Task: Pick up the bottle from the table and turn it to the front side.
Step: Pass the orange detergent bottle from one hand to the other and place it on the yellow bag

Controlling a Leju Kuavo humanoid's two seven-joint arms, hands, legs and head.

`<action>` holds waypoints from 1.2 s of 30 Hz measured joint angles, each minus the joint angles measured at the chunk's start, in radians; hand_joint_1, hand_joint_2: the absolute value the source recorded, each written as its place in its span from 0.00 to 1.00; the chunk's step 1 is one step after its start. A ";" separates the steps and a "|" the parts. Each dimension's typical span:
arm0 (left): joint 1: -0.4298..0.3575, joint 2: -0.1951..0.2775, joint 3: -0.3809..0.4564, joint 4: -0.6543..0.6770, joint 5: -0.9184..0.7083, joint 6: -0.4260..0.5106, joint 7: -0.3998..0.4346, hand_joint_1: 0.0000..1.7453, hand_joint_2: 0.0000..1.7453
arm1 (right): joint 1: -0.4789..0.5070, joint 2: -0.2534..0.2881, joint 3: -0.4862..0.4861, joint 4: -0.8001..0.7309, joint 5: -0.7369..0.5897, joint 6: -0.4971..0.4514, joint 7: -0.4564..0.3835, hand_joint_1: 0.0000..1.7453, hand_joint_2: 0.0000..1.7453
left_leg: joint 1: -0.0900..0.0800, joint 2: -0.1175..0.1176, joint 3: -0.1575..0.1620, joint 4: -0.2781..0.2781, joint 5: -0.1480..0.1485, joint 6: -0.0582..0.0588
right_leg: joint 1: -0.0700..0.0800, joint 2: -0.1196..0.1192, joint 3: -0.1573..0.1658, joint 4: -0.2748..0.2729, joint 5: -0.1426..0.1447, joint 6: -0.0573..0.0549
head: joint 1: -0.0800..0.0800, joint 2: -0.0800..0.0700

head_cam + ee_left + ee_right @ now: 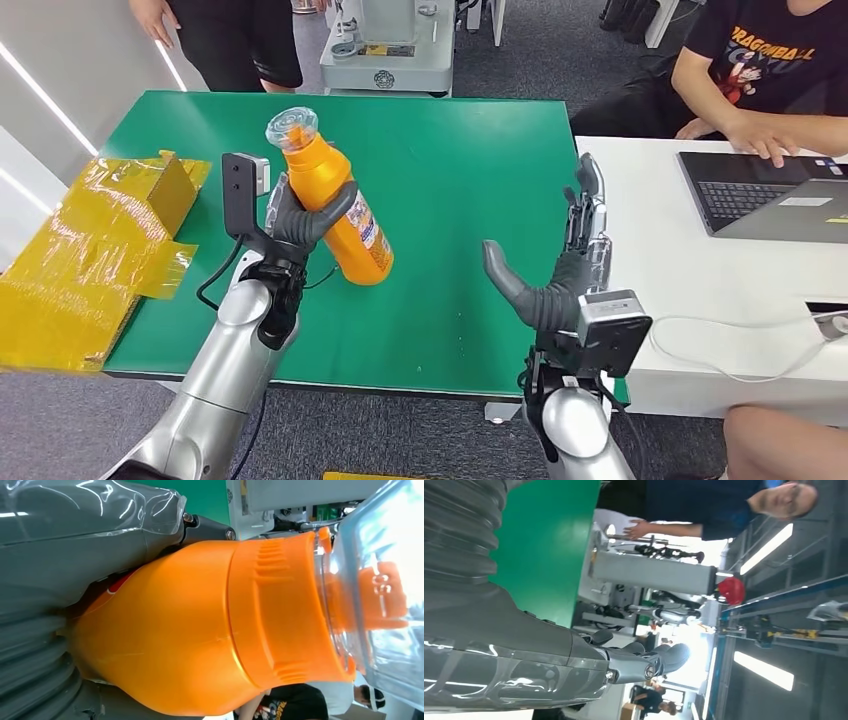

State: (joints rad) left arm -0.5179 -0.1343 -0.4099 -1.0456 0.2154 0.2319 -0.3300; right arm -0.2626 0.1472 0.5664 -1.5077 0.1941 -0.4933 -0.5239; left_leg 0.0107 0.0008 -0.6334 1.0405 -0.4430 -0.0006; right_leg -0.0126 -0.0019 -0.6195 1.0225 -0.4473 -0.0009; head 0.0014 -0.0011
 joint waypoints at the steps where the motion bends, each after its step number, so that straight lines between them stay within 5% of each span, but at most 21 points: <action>1: 0.001 0.002 0.002 -0.001 -0.001 0.000 0.000 1.00 1.00 | 0.009 -0.003 0.007 -0.019 -0.001 -0.002 -0.001 0.00 1.00 | 0.000 0.000 0.000 0.000 0.000 0.000 | 0.000 0.000 0.000 0.000 0.000 0.000 | 0.000 0.000; 15: -0.015 0.032 0.016 -0.015 -0.050 0.063 -0.029 1.00 1.00 | 0.067 -0.035 0.071 -0.160 -0.020 -0.008 -0.025 0.00 1.00 | 0.000 0.000 0.000 0.000 0.000 0.000 | 0.000 0.001 0.000 0.000 0.000 0.000 | 0.000 0.000; 25: -0.127 0.181 0.083 -0.032 -0.430 0.153 -0.024 1.00 1.00 | 0.131 -0.038 0.104 -0.192 -0.012 -0.016 -0.029 0.00 1.00 | 0.001 0.000 0.000 0.000 0.001 -0.001 | 0.001 -0.001 0.000 0.001 0.000 -0.001 | 0.000 0.000; 36: -0.251 0.310 0.077 0.067 -0.759 0.008 -0.017 1.00 1.00 | 0.166 -0.032 0.103 -0.263 0.018 -0.017 0.007 0.00 1.00 | 0.001 0.001 0.000 0.000 0.001 -0.001 | 0.000 0.001 0.000 0.001 0.000 -0.001 | 0.000 0.000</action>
State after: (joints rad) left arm -0.7686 0.1758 -0.3328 -0.9787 -0.5438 0.2402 -0.3468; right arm -0.0967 0.1148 0.6696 -1.7704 0.2124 -0.5108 -0.5167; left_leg 0.0113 0.0016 -0.6329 1.0404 -0.4423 -0.0016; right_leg -0.0123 -0.0011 -0.6196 1.0234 -0.4474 -0.0015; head 0.0014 -0.0011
